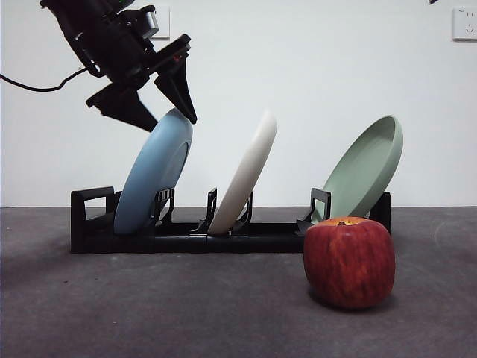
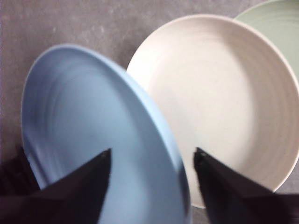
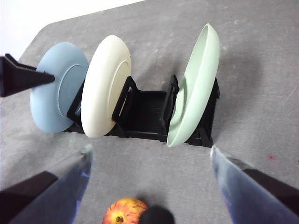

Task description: Take the blue plate from the plate rack,put the plate on the table,take the apple from the table,put the apple in the plate

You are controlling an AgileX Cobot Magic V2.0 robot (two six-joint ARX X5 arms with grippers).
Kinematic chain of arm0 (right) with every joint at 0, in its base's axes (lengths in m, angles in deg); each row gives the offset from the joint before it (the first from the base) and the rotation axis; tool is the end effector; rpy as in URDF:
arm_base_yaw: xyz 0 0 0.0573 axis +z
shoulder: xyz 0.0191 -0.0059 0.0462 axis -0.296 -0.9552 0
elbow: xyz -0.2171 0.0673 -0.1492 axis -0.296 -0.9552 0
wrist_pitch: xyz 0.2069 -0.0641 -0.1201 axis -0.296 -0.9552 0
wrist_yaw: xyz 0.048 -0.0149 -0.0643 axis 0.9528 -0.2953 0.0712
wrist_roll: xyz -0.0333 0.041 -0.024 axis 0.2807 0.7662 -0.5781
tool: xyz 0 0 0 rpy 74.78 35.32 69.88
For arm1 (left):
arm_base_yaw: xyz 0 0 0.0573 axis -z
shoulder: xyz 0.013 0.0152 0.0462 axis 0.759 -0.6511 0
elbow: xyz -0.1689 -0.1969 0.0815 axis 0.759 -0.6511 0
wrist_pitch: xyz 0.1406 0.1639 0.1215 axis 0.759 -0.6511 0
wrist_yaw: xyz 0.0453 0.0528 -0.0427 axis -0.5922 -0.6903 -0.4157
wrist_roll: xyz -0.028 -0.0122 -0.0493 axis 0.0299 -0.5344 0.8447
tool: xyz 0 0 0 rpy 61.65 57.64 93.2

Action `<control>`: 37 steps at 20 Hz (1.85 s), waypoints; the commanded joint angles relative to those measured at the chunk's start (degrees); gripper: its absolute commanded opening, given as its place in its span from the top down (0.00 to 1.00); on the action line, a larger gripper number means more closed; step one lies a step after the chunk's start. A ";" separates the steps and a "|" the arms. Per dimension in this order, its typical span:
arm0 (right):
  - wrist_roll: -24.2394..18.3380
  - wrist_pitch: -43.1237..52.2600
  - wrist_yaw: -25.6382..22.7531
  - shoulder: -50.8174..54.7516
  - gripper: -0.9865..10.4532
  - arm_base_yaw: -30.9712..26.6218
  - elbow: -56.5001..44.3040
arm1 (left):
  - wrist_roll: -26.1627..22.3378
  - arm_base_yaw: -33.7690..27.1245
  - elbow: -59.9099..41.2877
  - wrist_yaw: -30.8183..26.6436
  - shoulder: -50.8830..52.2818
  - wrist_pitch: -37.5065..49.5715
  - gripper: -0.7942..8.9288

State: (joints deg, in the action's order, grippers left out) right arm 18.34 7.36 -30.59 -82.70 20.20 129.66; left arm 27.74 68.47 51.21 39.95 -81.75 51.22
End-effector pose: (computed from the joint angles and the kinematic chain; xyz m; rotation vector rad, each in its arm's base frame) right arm 0.1634 0.0232 0.3337 0.2372 0.5795 0.4195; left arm 0.3588 -0.1361 0.2951 -0.0755 0.8214 -0.5810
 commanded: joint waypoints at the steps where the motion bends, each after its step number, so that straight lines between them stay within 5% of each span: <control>1: -0.04 0.33 -0.09 -0.04 0.56 0.09 0.24 | -0.28 0.15 0.07 0.17 -0.13 1.01 0.92; 10: -0.07 0.35 -0.07 -0.04 0.56 0.09 0.24 | -0.94 1.38 11.34 0.37 0.94 -7.52 0.93; 15: -0.04 0.35 0.00 -0.04 0.56 0.09 0.24 | -8.90 5.07 23.78 0.11 2.58 -23.98 0.93; 19: -0.04 0.61 -0.02 -0.04 0.56 0.09 0.24 | -13.62 9.53 24.09 -0.50 9.60 -33.18 0.93; 22: -0.07 0.52 -0.04 -0.04 0.55 0.09 0.24 | -15.52 14.12 24.09 -10.54 15.80 -41.44 0.93; 28: -0.59 -0.20 -0.44 -0.07 0.41 0.09 0.24 | -12.59 25.46 23.12 -15.37 21.94 -49.79 0.93; 31: -0.72 -0.98 -0.42 -0.07 0.42 0.09 0.24 | -7.30 34.07 16.06 -25.18 22.14 -49.48 0.93; 34: -0.72 -1.03 -0.37 -0.07 0.42 0.09 0.24 | -1.29 41.35 1.99 -35.08 22.18 -43.69 0.93; 37: -0.70 -1.03 -0.37 -0.07 0.42 0.09 0.24 | 1.64 45.57 -12.00 -35.91 22.14 -32.61 0.93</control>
State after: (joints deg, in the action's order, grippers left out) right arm 18.10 6.27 -30.96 -82.70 20.20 129.66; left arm 27.26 113.75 40.94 4.41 -59.67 17.67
